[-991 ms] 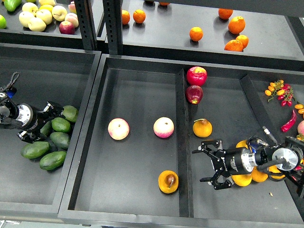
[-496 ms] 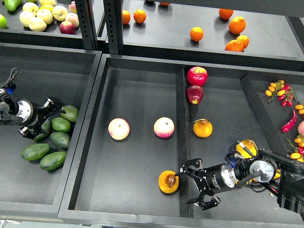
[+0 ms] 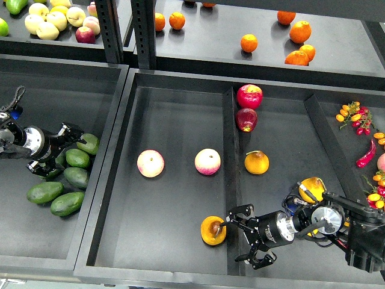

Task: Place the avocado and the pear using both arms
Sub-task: 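Lower the right gripper and grasp the halved orange fruit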

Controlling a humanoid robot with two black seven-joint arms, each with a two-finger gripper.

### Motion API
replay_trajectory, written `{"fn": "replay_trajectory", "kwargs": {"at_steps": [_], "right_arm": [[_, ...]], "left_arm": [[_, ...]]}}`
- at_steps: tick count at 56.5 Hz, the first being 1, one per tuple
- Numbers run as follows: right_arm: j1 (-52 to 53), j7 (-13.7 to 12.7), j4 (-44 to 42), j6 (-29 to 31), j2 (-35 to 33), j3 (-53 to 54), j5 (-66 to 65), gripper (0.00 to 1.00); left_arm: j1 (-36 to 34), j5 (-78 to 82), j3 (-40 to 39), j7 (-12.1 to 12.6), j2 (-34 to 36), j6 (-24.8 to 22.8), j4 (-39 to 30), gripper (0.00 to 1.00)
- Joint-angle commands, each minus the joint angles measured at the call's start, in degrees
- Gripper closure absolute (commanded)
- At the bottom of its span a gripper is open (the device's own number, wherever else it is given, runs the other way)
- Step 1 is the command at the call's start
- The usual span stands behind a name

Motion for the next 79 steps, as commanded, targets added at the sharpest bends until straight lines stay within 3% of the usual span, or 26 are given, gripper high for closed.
{"fn": "replay_trajectory", "kwargs": {"at_steps": [1, 18, 40, 79], "right_arm": [[0.04, 0.0, -0.76, -0.01, 0.85, 0.72, 0.0, 0.01], [-0.14, 0.0, -2.87, -0.01, 2.96, 2.39, 0.09, 0.11], [-0.22, 0.0, -6.38, -0.01, 3.93, 4.15, 0.71, 0.33], [-1.98, 0.0, -12.62, -0.01, 8.24, 7.31, 0.79, 0.64]], "left_arm": [[0.14, 0.0, 0.09, 0.0, 0.0, 0.0, 0.0, 0.01], [0.32, 0.0, 0.09, 0.0, -0.26, 0.0, -0.18, 0.01], [0.49, 0.0, 0.18, 0.0, -0.26, 0.0, -0.44, 0.01], [0.93, 0.0, 0.09, 0.0, -0.26, 0.0, -0.36, 0.01]]}}
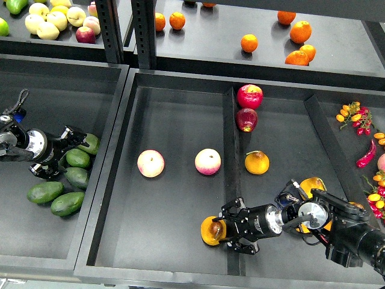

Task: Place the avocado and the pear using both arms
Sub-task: 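Lower the right gripper and grasp the halved orange fruit, then carry the fruit half into the compartment near the right arm and release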

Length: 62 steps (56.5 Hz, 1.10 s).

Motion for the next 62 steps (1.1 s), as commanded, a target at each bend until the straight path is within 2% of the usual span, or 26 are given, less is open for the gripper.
{"fn": "replay_trajectory", "kwargs": {"at_steps": [1, 12, 37, 52, 62], "right_arm": [[-0.2, -0.02, -0.72, -0.02, 0.35, 1.04, 0.12, 0.65], [-1.61, -0.02, -1.68, -0.02, 1.58, 3.85, 0.03, 0.72], [2.96, -0.02, -0.54, -0.02, 0.0, 6.84, 5.39, 0.74], [6.83, -0.02, 5.34, -0.02, -9.4, 5.53, 12.07, 0.74], [6.57, -0.02, 11.4, -0.02, -18.98, 0.79, 15.41, 0.73]], "left_arm": [[0.01, 0.0, 0.0, 0.0, 0.0, 0.0, 0.0, 0.01], [0.09, 0.0, 0.0, 0.0, -0.17, 0.0, 0.09, 0.01], [0.09, 0.0, 0.0, 0.0, 0.0, 0.0, 0.44, 0.01], [0.09, 0.0, 0.0, 0.0, 0.0, 0.0, 0.44, 0.01], [0.09, 0.0, 0.0, 0.0, 0.0, 0.0, 0.44, 0.01]]}}
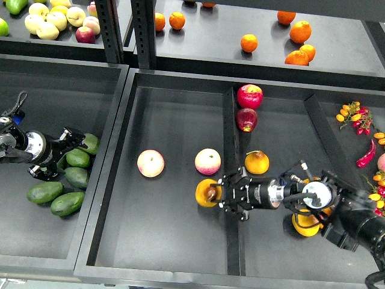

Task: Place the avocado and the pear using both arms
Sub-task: 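Carry the fruit half into the compartment near the right arm and release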

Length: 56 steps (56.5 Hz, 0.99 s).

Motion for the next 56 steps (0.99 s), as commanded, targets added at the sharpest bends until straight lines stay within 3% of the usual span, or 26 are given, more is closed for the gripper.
{"fn": "replay_trajectory", "kwargs": {"at_steps": [1, 13, 42, 56], "right_arm": [[-0.21, -0.02, 3.93, 0.0, -6.41, -3.86, 2.47, 0.73], [-1.79, -0.02, 6.75, 0.0, -11.6, -8.52, 3.44, 0.73], [-8.73, -0.02, 4.2, 0.0, -10.99, -8.79, 1.33, 0.69], [-8.82, -0.02, 4.2, 0.0, -11.16, -8.17, 0.01, 0.45]], "left_arm": [[0.0, 0.0, 0.01, 0.0, 0.0, 0.0, 0.0, 0.01], [-0.09, 0.0, 0.01, 0.0, -0.35, 0.0, 0.0, 0.01], [-0.09, 0.0, -0.08, 0.0, -0.79, 0.0, 0.09, 0.01], [-0.09, 0.0, -0.17, 0.0, -0.79, 0.0, 0.17, 0.01]]}}
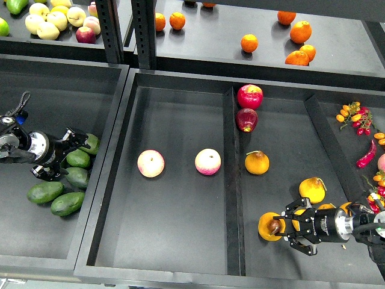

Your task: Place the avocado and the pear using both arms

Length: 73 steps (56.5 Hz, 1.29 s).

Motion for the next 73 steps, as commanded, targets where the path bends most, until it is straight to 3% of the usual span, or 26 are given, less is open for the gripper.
{"fn": "replay_trajectory", "kwargs": {"at_steps": [1, 13, 26, 51, 64, 66, 73], "right_arm": [[-0.02, 0.0, 0.05, 0.0, -0.13, 0.42, -0.57, 0.44], [-0.1, 0.0, 0.31, 0.0, -0.13, 0.51, -0.66, 0.38], [1.74, 0.0, 1.01, 0.0, -2.94, 3.84, 0.13, 0.17], [1.39, 0.0, 0.93, 0.0, -3.56, 22.65, 1.8, 0.11], [1.39, 0.0, 0.4, 0.0, 1.36, 31.53, 1.54, 0.1], [1.39, 0.0, -0.38, 0.0, 3.98, 34.24, 1.54, 0.09], [1.3, 0.0, -3.02, 0.0, 9.35, 39.35, 1.28, 0.06]], "left_arm": [[-0.09, 0.0, -0.07, 0.0, 0.0, 0.0, 0.14, 0.01], [-0.09, 0.0, -0.07, 0.0, -0.27, 0.0, 0.15, 0.01], [-0.53, -1.4, -4.9, 0.0, -0.36, 0.0, 0.41, 0.01], [-0.62, -11.33, -18.44, 0.0, -4.49, 0.0, 0.67, 0.0], [1.76, -20.48, -31.7, 0.0, -7.47, 0.0, 0.85, 0.01], [3.07, -21.44, -37.47, 0.0, -7.74, 0.0, 0.76, 0.0], [5.01, -23.81, -43.92, 0.0, -10.19, 0.0, 0.76, 0.01]]}}
